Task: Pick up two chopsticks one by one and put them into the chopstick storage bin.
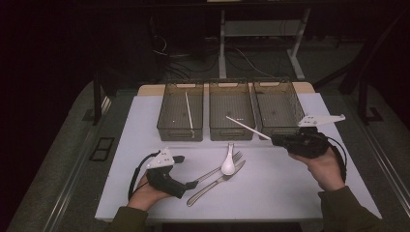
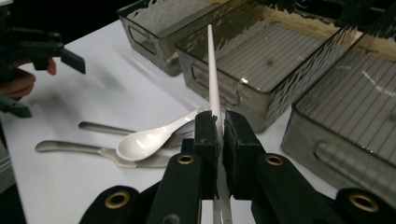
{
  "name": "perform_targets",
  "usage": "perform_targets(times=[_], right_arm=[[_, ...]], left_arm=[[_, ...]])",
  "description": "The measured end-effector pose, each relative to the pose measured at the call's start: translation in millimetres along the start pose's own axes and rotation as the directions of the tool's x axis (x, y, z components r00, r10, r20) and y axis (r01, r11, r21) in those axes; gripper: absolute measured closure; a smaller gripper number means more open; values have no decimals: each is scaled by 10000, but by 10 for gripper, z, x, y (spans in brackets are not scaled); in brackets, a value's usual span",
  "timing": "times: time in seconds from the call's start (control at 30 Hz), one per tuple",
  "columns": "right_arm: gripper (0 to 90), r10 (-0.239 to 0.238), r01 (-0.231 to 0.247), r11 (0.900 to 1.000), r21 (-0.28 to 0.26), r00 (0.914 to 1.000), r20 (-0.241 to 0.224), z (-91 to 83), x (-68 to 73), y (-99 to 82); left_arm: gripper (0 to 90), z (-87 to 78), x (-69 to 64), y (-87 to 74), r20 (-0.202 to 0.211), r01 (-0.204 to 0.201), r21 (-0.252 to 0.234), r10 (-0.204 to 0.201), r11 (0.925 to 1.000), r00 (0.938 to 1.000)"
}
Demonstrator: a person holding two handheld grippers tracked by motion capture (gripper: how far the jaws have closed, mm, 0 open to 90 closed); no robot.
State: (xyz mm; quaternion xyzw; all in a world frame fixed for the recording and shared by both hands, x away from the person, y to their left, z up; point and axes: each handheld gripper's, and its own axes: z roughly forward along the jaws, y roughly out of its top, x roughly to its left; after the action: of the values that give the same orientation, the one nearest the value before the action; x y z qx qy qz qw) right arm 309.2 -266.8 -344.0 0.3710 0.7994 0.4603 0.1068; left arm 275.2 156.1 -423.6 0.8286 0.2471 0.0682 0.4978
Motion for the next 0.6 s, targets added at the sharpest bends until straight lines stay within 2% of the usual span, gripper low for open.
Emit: perform_targets(times=[0.27, 0.6], right_arm=[[842, -60, 61, 9999, -88, 9998, 163, 219, -16, 201], [842, -157, 153, 9997, 168, 9996, 216, 588, 35, 473]], left_arm=[[0, 4, -3, -3, 20, 41, -22, -41, 10000, 10000], [0, -2, -1, -1, -34, -60, -32, 60, 10000, 10000]])
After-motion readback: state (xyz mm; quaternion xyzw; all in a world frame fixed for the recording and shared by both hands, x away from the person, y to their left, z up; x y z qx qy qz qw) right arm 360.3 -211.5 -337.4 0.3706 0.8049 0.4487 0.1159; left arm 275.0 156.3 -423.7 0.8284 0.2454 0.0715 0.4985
